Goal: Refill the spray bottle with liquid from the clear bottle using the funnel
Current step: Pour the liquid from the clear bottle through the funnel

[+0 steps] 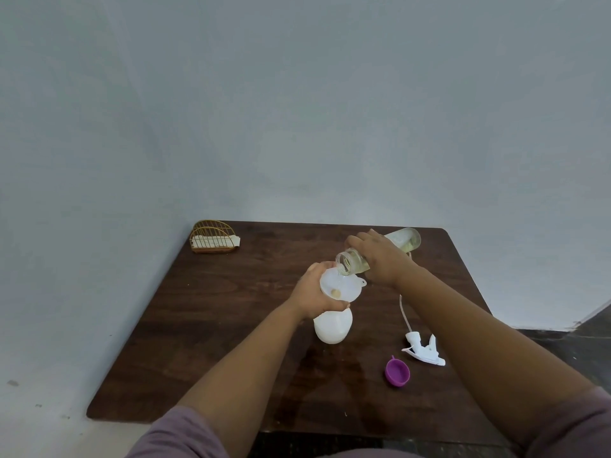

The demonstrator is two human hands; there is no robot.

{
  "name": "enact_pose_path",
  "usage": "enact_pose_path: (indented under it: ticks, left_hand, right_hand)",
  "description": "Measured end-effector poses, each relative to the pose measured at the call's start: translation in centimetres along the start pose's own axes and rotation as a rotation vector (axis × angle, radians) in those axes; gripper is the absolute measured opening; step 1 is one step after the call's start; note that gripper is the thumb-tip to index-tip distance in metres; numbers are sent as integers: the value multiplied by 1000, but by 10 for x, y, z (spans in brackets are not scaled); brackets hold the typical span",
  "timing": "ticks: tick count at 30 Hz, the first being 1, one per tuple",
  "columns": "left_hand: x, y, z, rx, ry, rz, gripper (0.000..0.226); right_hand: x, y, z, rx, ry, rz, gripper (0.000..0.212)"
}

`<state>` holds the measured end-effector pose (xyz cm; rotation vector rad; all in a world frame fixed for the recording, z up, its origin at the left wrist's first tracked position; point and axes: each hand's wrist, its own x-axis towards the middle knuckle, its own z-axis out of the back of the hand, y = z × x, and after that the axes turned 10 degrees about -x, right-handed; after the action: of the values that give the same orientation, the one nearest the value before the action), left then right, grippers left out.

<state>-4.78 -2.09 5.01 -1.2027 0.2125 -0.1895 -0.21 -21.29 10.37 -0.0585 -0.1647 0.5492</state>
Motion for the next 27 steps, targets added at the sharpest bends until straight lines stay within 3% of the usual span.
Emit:
enact_pose_path:
  ticks: [27]
  left_hand:
    - [3,9,0,1,33,-37,85]
  right_hand:
    - [-3,10,1,-5,76,-133,57]
